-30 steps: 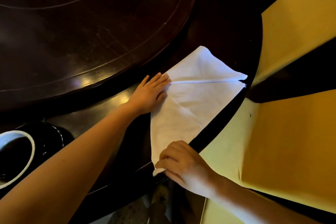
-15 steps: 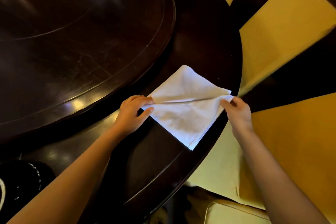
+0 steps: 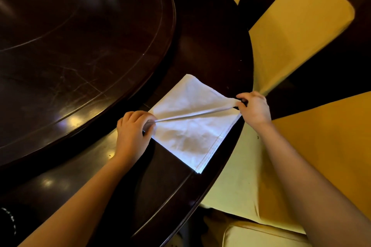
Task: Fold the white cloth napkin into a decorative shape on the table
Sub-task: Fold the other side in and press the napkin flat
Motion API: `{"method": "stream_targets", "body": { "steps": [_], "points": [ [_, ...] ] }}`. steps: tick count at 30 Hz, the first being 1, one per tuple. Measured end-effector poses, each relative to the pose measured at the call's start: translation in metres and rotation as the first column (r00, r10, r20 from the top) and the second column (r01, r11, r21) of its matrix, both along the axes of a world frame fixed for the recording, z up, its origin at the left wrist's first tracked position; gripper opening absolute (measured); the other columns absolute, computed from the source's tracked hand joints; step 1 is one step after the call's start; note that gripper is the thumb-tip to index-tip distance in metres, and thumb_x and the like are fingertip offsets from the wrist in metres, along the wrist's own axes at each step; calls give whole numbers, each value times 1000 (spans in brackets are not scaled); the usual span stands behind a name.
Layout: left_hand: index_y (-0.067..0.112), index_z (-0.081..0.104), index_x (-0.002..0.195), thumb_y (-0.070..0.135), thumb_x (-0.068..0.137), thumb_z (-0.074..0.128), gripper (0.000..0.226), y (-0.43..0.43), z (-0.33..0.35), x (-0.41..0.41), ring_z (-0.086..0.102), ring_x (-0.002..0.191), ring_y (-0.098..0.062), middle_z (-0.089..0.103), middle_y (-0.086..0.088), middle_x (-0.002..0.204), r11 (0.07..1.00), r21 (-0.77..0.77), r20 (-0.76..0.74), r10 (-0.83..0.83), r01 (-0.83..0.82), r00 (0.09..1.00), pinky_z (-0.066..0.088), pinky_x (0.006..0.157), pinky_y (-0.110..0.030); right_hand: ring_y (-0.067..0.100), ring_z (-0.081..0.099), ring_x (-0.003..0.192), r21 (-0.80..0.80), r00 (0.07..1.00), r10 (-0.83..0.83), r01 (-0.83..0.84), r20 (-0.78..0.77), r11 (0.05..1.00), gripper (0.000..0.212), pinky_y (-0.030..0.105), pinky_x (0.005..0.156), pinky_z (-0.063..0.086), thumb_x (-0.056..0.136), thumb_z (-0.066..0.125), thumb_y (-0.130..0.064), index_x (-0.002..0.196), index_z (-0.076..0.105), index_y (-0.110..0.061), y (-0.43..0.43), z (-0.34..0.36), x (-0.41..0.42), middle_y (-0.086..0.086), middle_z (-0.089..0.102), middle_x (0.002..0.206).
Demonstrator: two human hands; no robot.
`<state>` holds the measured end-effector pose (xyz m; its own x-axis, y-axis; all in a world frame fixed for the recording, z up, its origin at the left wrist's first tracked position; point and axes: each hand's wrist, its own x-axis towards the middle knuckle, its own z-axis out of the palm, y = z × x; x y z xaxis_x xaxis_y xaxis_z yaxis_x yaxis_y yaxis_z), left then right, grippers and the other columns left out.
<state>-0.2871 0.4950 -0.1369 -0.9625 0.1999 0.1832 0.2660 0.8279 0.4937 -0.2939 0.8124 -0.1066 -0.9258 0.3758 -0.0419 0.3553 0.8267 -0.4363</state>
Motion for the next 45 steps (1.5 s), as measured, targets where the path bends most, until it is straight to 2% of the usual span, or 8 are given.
{"method": "stream_targets", "body": {
  "steps": [5,15,21,25,29,33,43,45],
  "points": [
    [19,70,95,16,88,57,15,1,2,-4,54,97,-24,69,-1,99,997,-71,-64,10,-15,998,38,86,-39,25,56,92,-75,998,-5,10,61,997,15,38,79,49,87,60,-21,96,64,-9,1,7,-7,10,61,100],
    [16,70,94,16,85,61,13,-8,3,-11,59,93,-26,70,-2,97,949,-293,-99,-148,113,984,47,82,-40,11,50,66,-506,982,-74,152,173,849,18,10,53,44,88,58,-11,100,63,1,8,28,9,0,55,72],
    [12,67,93,16,85,61,11,-9,4,-12,58,92,-27,68,-6,95,915,-384,-77,-168,127,983,47,81,-38,21,56,93,-384,975,-106,176,197,906,17,29,77,39,85,62,-12,99,64,-4,5,13,11,-1,58,80],
    [12,64,101,25,90,51,21,-9,13,-7,56,105,-29,66,-8,108,943,-321,-90,-119,84,989,43,93,-41,28,51,117,-277,969,-167,214,183,937,32,33,94,40,87,53,-16,119,56,-10,-2,19,7,10,58,117],
    [13,33,140,46,91,21,60,19,12,-6,23,140,-25,28,-5,149,959,-224,38,-172,176,984,14,115,-44,32,39,131,-171,964,155,-194,-216,966,42,33,110,24,94,41,-18,131,45,0,-80,31,-2,21,45,140],
    [7,29,140,39,90,11,63,31,-13,2,18,140,-26,29,-12,150,949,-281,57,-134,145,989,11,113,-45,24,8,145,79,824,566,-567,32,820,58,38,117,4,95,9,-38,146,16,-10,-149,-15,8,10,13,157],
    [16,2,145,43,84,-8,68,28,-15,1,-11,139,-11,-6,3,153,943,-298,116,-118,148,986,-4,116,-35,13,-3,145,362,927,344,-375,148,854,75,33,116,-9,82,-19,-57,147,-2,-22,-75,-38,25,-6,-1,158],
    [17,-1,144,44,83,-10,68,28,-15,1,-13,139,-10,-11,5,151,940,-303,123,-121,153,985,-6,115,-34,14,-2,145,342,946,274,-318,172,884,67,37,117,-6,89,-7,-54,148,-1,-21,-61,-37,22,-4,0,158]
  ]
}}
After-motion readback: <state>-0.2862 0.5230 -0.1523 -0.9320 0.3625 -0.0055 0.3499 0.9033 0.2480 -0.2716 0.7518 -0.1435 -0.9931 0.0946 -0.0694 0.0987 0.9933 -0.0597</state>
